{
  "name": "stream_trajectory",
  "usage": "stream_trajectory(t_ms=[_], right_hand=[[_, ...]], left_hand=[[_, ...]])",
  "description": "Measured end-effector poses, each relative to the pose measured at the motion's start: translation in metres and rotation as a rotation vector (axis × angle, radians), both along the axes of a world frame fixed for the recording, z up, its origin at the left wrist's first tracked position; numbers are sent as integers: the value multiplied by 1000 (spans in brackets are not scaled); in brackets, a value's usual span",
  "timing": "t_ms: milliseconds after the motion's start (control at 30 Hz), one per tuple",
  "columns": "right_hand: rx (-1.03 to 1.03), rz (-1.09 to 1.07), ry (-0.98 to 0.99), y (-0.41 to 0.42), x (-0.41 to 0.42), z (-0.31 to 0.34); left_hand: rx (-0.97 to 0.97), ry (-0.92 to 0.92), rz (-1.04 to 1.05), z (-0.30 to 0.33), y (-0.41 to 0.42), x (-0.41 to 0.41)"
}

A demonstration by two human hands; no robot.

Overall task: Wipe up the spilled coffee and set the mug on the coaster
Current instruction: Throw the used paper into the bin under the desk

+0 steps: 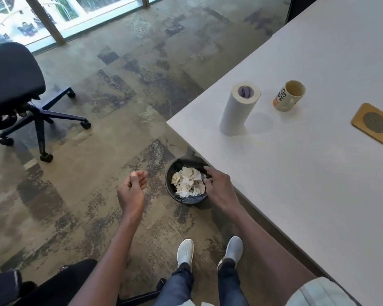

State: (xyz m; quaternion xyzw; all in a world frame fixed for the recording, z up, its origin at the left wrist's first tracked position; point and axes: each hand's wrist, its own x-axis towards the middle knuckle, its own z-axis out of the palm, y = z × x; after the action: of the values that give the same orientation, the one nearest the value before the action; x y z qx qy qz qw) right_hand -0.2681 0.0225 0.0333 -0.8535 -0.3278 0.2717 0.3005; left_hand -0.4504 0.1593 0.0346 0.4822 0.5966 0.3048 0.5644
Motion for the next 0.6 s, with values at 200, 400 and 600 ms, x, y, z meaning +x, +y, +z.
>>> stream_trajectory(t_ms=[200, 400, 600], right_hand=[[61, -59, 1, -20, -8, 17], [45, -117, -18, -34, 9, 9], [69, -188, -8, -59, 37, 8]], left_hand=[[18, -22, -78, 4, 0, 18], [31, -22, -148, 8, -14, 37], [103, 18, -222, 16, -36, 72]])
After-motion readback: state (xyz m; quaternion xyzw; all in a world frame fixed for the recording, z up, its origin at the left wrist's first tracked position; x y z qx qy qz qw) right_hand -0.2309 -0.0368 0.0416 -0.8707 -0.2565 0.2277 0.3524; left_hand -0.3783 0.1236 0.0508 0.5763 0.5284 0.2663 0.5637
